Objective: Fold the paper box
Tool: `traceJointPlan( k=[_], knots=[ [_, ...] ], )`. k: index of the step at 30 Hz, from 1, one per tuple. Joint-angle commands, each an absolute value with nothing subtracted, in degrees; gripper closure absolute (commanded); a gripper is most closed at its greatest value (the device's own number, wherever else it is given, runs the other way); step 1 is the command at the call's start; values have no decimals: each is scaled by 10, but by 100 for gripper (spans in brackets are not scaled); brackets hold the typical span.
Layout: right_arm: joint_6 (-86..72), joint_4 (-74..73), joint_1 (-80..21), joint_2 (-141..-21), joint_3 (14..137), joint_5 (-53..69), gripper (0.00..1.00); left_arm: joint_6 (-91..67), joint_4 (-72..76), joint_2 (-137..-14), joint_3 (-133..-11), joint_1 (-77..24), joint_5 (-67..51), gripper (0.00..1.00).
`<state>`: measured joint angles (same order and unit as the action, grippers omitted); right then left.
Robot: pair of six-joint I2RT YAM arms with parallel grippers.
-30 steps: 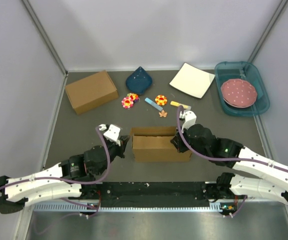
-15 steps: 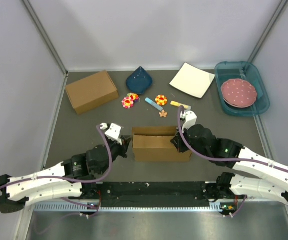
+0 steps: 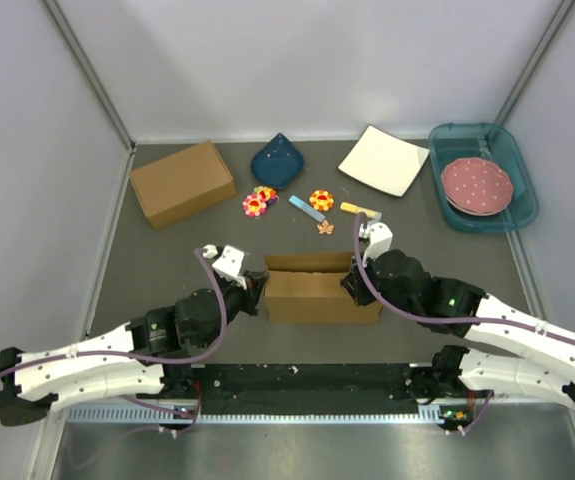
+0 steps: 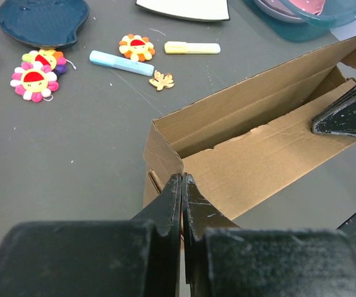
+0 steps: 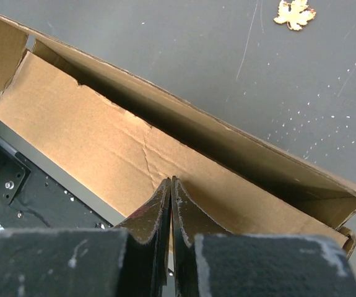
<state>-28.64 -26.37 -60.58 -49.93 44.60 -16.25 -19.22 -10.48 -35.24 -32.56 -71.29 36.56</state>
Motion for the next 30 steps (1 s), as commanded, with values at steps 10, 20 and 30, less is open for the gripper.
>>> traceJointPlan(
  k=[10,20,30],
  knots=[
    [-293,-305,-619,-504,425,-155,100,-186,-98,-333,-303,-716,353,100],
    [-289,-305,-620,-506,428,-156,100,-175,-105,-330,-294,-716,365,100],
    [-289,-308,-619,-502,429,-157,100,-178,-116,-339,-278,-716,361,100]
  ],
)
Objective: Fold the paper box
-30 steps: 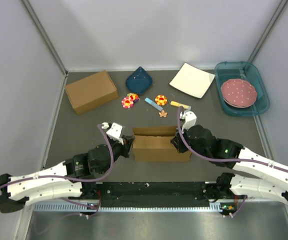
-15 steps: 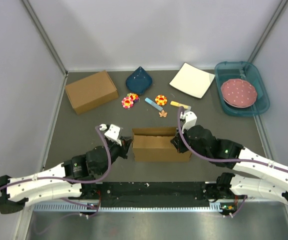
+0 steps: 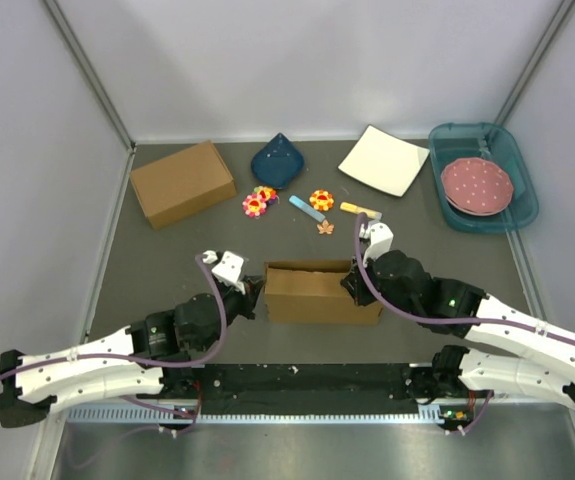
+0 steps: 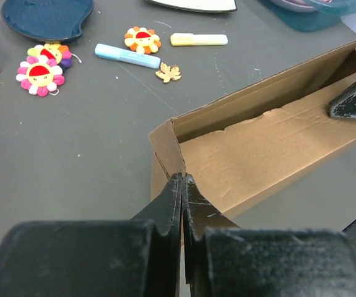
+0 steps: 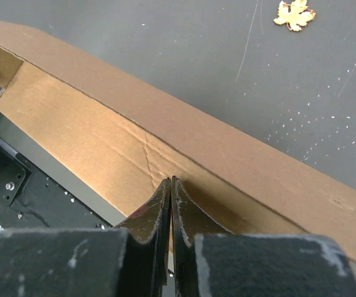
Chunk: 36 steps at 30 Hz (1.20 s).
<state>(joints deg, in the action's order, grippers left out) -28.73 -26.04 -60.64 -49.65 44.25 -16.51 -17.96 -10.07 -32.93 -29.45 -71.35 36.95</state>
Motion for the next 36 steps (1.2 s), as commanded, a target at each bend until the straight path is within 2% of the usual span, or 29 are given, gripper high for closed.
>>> traceJointPlan(
  k=[1,13,17,23,27,30,36],
  knots=[
    [-288,-308,-619,-500,429,-158,100,-179,-119,-339,-277,-716,362,100],
    [-285,-313,-620,-476,463,-134,99,-205,-135,-337,-260,-716,370,100],
    [-278,-337,-620,-445,501,-136,79,-209,-135,-341,-260,-717,373,100],
    [-249,-436,-620,-410,580,-179,62,-214,-134,-345,-260,-717,374,100],
    [-236,-536,-620,-403,641,-260,59,-215,-134,-345,-259,-716,374,100],
    [-286,-626,-620,-410,648,-336,59,-218,-134,-346,-259,-717,374,100],
    [-344,-642,-620,-396,595,-321,57,-221,-129,-348,-258,-717,373,100]
  ],
)
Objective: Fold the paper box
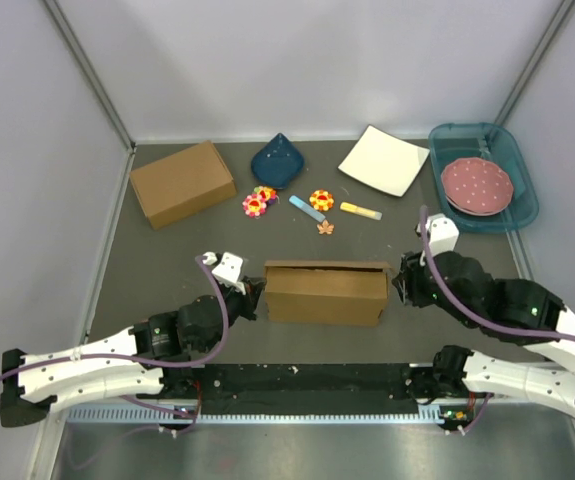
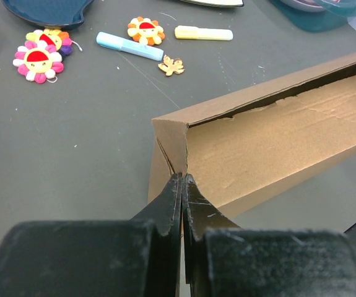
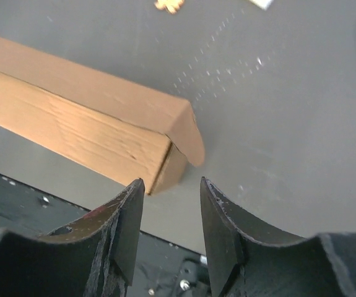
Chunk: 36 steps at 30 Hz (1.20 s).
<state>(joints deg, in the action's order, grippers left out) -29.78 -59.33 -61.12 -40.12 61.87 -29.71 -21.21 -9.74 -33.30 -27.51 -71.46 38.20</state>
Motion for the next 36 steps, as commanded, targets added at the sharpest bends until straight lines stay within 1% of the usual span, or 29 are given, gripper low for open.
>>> traceJointPlan(
  k=[1,9,21,29,36],
  knots=[
    [-346,-640,-620,-396,592,-320,57,-221,-130,-349,-258,-716,372,100],
    [-359,-632,-620,-437,583,-345,55,-221,-129,-342,-254,-717,370,100],
    [-354,-585,-610,-461,549,-417,56,-216,-132,-330,-247,-717,368,100],
    [-312,-534,-566,-459,523,-393,57,-218,-127,-339,-250,-718,361,100],
    [-289,-497,-542,-462,504,-374,62,-217,-127,-344,-253,-717,359,100]
  ],
)
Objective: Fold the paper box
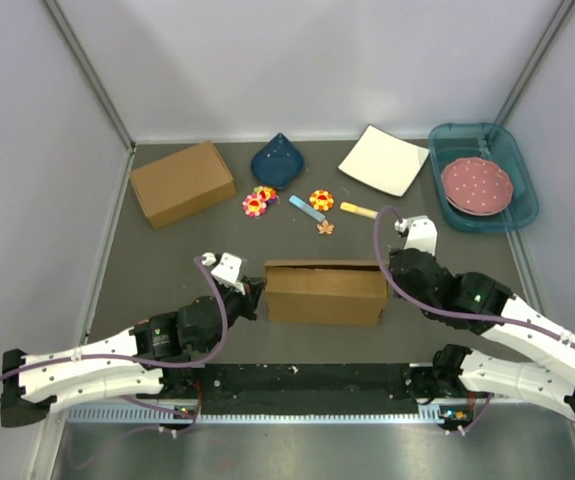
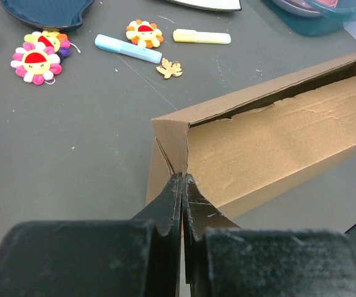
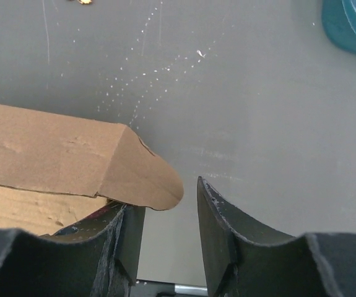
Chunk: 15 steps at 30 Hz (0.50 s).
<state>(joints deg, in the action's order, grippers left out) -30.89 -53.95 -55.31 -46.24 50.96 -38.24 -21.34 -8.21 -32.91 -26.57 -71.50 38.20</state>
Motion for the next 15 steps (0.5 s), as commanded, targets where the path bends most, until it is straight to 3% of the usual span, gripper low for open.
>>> traceJointPlan(
  k=[1,6,12,15],
  knots=[
    [-287,-493,-541,-461,504,-373,62,-216,-127,-343,-253,-717,359,100],
    [-265,-480,-541,-461,505,-373,62,-217,-126,-345,-252,-717,360,100],
    [-236,-479,-541,-458,513,-379,54,-213,-127,-343,-252,-717,361,100],
    [-224,-479,-541,-453,512,-376,57,-212,-128,-338,-251,-717,364,100]
  ],
)
